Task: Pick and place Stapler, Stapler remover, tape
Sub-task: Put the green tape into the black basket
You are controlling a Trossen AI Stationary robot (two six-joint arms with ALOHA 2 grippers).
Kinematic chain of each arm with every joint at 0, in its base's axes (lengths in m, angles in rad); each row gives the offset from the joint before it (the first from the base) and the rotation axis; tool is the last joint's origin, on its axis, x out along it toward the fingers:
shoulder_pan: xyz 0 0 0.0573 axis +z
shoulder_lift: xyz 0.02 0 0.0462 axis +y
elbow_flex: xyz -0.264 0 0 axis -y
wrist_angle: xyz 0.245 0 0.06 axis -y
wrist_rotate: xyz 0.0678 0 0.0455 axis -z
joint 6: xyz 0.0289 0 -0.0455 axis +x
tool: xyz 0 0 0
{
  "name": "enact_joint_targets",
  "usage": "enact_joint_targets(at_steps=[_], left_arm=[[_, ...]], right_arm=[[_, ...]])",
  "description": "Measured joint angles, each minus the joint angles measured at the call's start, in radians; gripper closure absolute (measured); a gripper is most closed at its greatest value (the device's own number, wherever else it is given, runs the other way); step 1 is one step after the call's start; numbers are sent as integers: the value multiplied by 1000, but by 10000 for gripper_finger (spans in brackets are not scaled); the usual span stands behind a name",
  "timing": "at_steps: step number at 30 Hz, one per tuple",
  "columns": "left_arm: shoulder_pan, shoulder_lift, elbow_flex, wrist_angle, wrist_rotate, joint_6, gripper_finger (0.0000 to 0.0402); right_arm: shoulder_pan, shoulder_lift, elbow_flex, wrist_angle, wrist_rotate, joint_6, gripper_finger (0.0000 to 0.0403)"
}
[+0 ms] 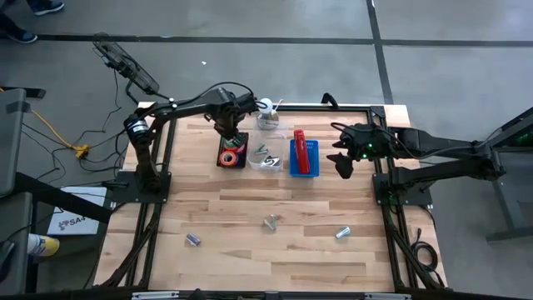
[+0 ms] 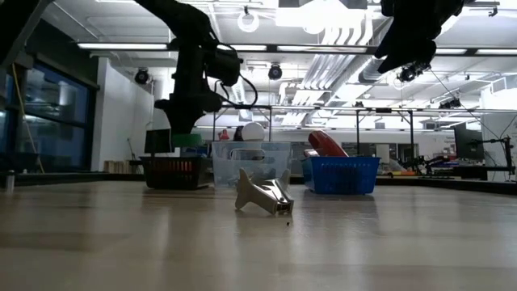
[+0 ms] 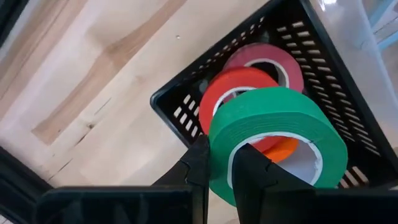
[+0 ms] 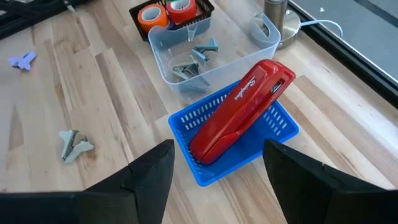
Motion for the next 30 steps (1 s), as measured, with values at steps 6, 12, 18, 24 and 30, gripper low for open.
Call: enact_joint_targets(at_steps=[6, 12, 18, 24, 30], left_arm=[[-2, 22, 1, 4, -1, 7, 368], [-2, 63, 1, -24, -11, 45, 368], [-2, 62, 2, 12, -25, 44, 368], [-2, 62, 2, 5, -24, 52, 368], [-2, 62, 2, 14, -9, 59, 368]], right_arm=[[0, 0, 0, 7, 3, 4, 165], [0, 0, 0, 7, 6, 18, 165], [0, 0, 0, 7, 17, 19, 165], [0, 0, 0, 7, 23, 19, 165], [0, 0, 0, 7, 32, 19, 165]])
